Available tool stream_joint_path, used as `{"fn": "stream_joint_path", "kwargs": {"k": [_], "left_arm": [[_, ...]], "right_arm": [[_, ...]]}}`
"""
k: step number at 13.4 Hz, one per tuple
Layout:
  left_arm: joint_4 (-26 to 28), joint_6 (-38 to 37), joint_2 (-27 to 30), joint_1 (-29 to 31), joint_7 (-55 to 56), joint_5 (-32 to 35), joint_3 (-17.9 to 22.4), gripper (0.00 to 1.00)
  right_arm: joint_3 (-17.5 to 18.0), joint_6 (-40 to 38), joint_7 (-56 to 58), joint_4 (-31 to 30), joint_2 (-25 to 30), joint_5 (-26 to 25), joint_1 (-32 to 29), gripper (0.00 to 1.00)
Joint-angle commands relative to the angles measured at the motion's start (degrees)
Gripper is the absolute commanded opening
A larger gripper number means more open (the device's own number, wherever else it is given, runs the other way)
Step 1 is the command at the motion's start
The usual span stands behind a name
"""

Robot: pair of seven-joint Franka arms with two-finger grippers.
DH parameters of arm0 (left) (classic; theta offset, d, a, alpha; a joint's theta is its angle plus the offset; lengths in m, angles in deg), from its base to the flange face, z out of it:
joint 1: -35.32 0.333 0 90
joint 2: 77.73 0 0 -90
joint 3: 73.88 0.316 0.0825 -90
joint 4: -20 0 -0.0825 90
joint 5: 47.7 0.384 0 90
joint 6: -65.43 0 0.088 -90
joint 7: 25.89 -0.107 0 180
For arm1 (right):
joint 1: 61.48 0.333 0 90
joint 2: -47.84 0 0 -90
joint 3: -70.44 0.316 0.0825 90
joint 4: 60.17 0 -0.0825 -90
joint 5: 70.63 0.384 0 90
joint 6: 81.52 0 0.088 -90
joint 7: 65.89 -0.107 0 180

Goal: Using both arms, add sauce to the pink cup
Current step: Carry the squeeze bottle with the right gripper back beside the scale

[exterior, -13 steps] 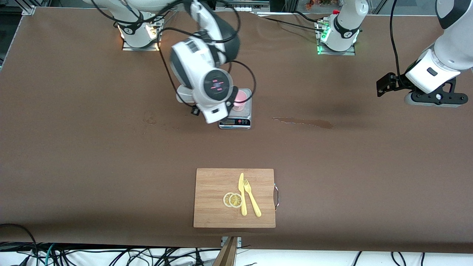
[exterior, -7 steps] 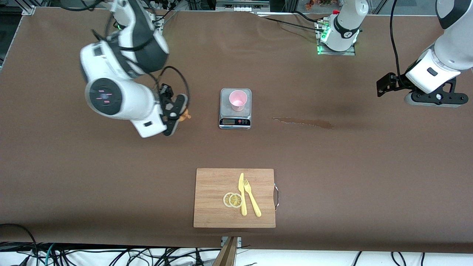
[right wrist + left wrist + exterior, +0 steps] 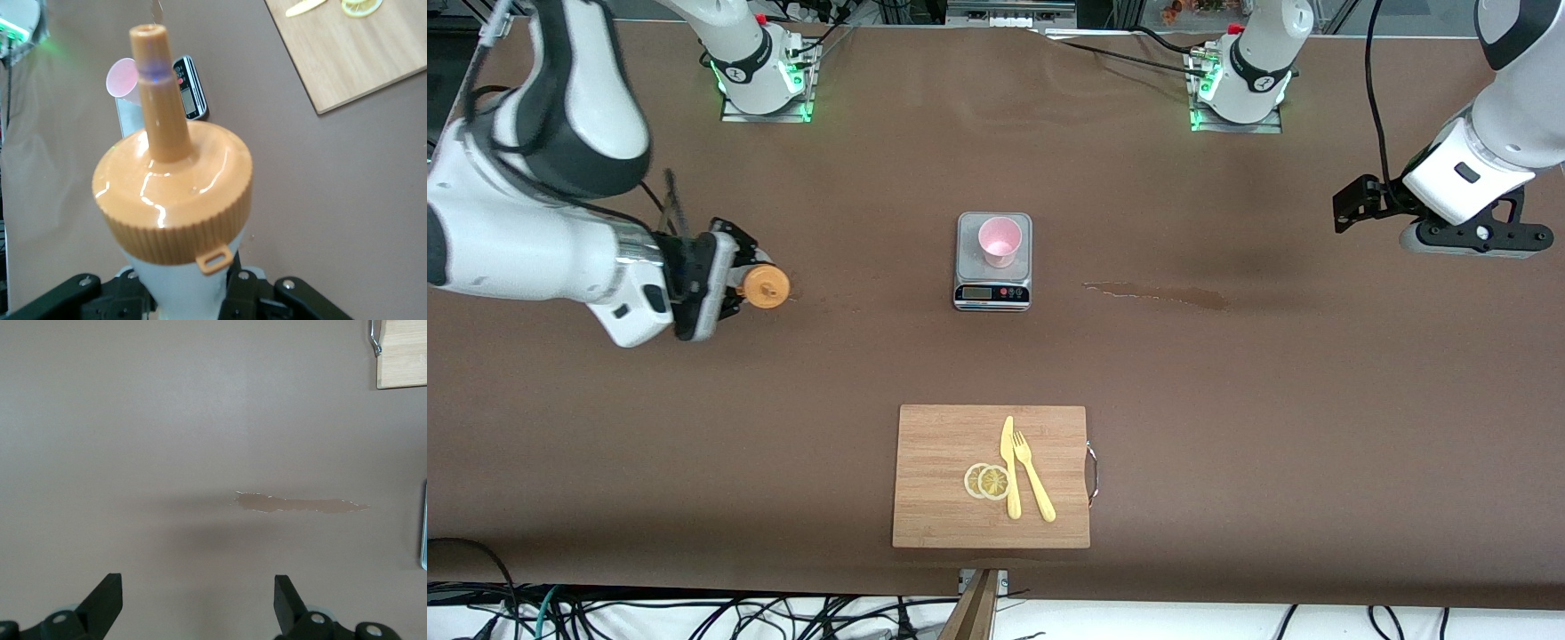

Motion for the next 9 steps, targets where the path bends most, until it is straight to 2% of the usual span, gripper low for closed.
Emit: {"fn": "stream_joint_path", "kwargs": {"k": [1, 6, 9], "left_arm": [[-0.56, -0.86, 0.51, 0.29, -0.30, 0.07, -0.08, 1.00], [-0.48, -0.95, 0.60, 0.29, -0.30, 0.15, -0.08, 1.00], [-0.47, -1.04, 0.77, 0.29, -0.30, 0.07, -0.17, 1.00]], "right_arm": [[2.83, 2.13, 11.21, -6.21, 3.85, 6.70, -7.20, 0.00], [2.49, 4.86, 34.59, -14.91, 2.89, 15.68, -14.85, 0.00], [0.38, 6.09, 48.31, -17.29, -0.35, 19.12, -16.27, 0.00]]}}
